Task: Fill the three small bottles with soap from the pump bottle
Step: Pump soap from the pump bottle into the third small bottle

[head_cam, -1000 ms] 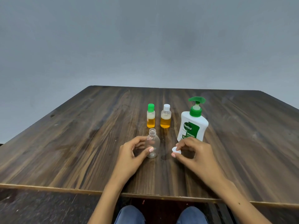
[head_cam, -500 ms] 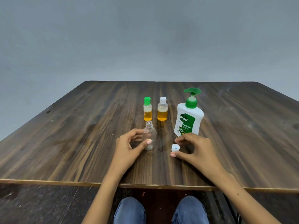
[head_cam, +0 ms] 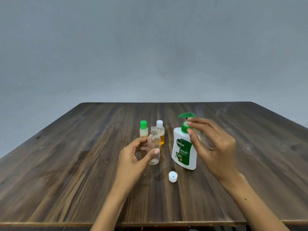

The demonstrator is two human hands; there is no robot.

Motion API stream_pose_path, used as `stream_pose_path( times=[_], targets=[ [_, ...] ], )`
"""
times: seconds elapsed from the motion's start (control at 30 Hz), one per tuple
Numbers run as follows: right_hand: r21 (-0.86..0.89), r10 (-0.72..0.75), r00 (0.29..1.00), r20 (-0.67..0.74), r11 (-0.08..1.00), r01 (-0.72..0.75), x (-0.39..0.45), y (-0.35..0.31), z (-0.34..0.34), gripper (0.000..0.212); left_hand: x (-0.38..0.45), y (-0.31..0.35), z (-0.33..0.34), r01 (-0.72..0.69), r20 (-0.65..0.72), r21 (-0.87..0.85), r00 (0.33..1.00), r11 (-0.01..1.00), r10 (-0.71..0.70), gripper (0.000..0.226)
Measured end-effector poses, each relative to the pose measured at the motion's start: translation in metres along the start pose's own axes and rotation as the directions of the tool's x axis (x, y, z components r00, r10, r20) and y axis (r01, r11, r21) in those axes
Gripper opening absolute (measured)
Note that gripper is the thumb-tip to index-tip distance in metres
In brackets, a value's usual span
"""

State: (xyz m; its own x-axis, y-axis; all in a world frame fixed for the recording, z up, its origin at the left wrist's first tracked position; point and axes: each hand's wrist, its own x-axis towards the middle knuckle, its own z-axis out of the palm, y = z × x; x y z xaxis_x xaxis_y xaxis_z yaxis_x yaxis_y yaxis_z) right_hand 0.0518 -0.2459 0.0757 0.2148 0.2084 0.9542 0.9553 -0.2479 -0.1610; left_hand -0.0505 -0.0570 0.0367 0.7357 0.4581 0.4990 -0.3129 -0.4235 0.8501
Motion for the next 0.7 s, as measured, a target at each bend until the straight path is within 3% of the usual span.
stream_pose_path(
  times=[0.1, 0.33, 0.7],
  targets=[
    [-0.014, 0.006, 1.0, 0.016, 1.0, -0.006, 0.015, 0.01, 0.007, 0.022, 0.01, 0.007, 0.012, -0.032, 0.019, -0.011, 0.999, 0.999, 0.032, 0.025],
    [-0.04, 0.033, 0.97, 0.242, 0.999, -0.025, 0.02, 0.03, 0.024, 0.042, 0.016, 0.009, 0.028, -0.084, 0.063, 0.055, 0.995, 0.995, 0.081, 0.024],
    [0.03, 0.053, 0.958, 0.281, 0.997, -0.064, 0.019, 0.035, 0.024, 0.05, 0.018, 0.008, 0.039, -0.043, -0.011, -0.002, 0.999, 0.999, 0.043, 0.024]
  ],
)
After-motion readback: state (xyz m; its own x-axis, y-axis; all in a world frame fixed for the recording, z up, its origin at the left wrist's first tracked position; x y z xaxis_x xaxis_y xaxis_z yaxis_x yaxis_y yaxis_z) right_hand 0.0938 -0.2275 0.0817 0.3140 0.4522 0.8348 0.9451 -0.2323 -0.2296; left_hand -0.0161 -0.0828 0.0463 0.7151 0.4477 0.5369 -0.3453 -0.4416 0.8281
